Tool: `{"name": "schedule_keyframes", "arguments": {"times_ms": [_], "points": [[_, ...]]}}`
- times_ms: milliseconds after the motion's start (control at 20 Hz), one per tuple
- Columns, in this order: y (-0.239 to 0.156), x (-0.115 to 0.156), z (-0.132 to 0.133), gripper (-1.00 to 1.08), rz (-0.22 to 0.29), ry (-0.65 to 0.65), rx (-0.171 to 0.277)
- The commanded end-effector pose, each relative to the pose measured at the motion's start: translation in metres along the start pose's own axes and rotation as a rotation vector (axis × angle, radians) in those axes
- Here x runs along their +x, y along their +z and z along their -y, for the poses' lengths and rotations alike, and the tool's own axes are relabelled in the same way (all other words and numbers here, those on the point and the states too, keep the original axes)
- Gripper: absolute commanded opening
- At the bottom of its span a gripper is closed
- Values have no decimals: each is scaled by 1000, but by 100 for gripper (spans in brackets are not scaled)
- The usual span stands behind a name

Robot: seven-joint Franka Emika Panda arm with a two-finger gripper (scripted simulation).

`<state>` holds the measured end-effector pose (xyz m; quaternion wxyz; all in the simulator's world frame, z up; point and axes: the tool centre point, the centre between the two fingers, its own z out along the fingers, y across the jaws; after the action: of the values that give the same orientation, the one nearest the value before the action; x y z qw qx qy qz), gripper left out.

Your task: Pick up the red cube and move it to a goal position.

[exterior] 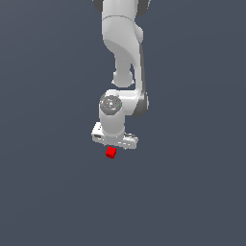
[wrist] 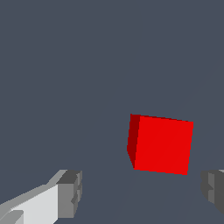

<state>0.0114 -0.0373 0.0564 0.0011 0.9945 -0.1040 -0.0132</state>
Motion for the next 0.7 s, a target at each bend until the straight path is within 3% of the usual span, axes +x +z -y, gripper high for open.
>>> {"name": "schedule_keyframes", "arguments": {"times_ms": [0,650], "points": [[14,8,-7,100,-11,40,2],[38,23,-19,100,-27,112,6]]}}
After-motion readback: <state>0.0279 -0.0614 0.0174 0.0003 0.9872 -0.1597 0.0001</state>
